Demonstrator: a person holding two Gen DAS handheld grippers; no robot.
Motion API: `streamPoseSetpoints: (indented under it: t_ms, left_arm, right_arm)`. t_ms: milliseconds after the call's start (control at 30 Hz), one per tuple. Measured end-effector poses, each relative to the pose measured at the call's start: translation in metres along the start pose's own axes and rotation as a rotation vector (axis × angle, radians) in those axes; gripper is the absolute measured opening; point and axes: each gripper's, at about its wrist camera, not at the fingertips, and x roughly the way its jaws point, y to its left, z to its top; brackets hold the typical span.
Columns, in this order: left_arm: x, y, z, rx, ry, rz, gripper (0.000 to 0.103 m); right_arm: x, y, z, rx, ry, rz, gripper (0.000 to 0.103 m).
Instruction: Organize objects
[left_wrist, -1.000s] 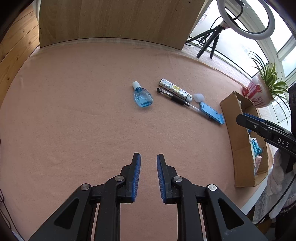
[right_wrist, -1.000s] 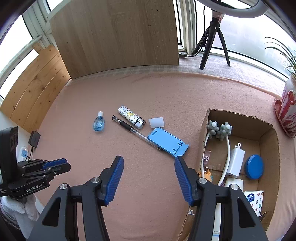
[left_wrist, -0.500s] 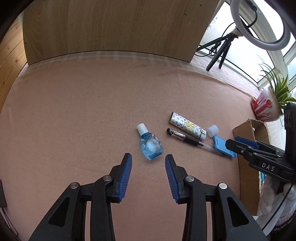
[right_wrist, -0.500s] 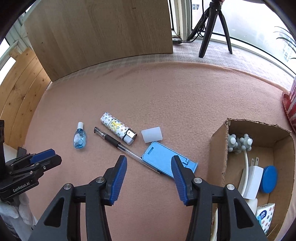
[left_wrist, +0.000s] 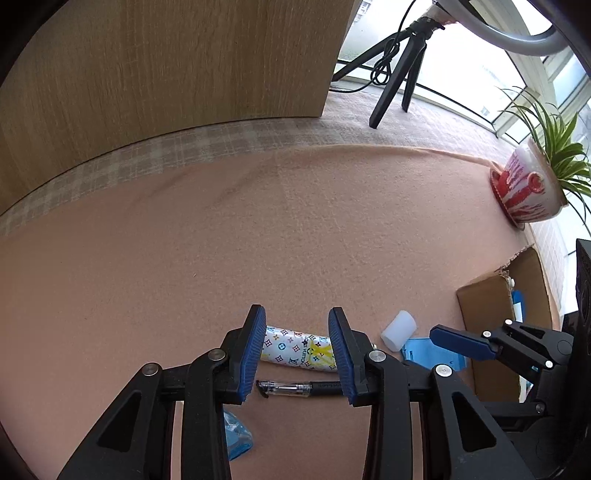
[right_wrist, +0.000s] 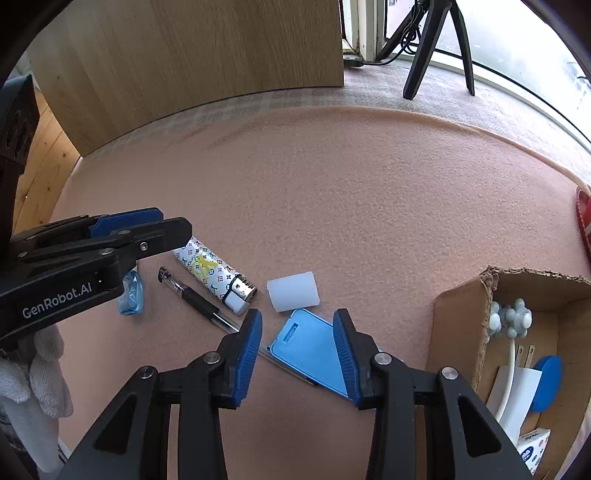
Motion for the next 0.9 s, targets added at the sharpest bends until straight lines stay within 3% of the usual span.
streamPoseSetpoints:
  t_ms: [133,200,267,500,900]
  left_arm:
    - [0.014,-0.015,0.003,0.068,0.036,-0.001,0.037]
    - [0.022,-0.021,0.002,0.093,0.066,-0.007,0.026]
    - [0.027,-0.027,-0.003,0.126,0.08,0.004,0.022]
    - [0.02,-0.031,-0.029,0.183,0.076,0.001,0.02]
    - [-0.003,-0.023,-0.091,0.159,0.083,-0.051,0.019]
  right_arm:
    - [0.006,0.008,-0.001,-0.059,0.024,-0.024,0.037]
    - [0.012,0.009,-0.001,-0.079,0.046,-0.051,0.037]
    - [0.012,0.008,-0.002,-0.079,0.048,-0.058,0.036]
    - [0.006,0.013,-0.015,-0.065,0.077,-0.024,0.036]
    - [-0.004,0.022,-0.052,-0.067,0.084,0.046,0.035]
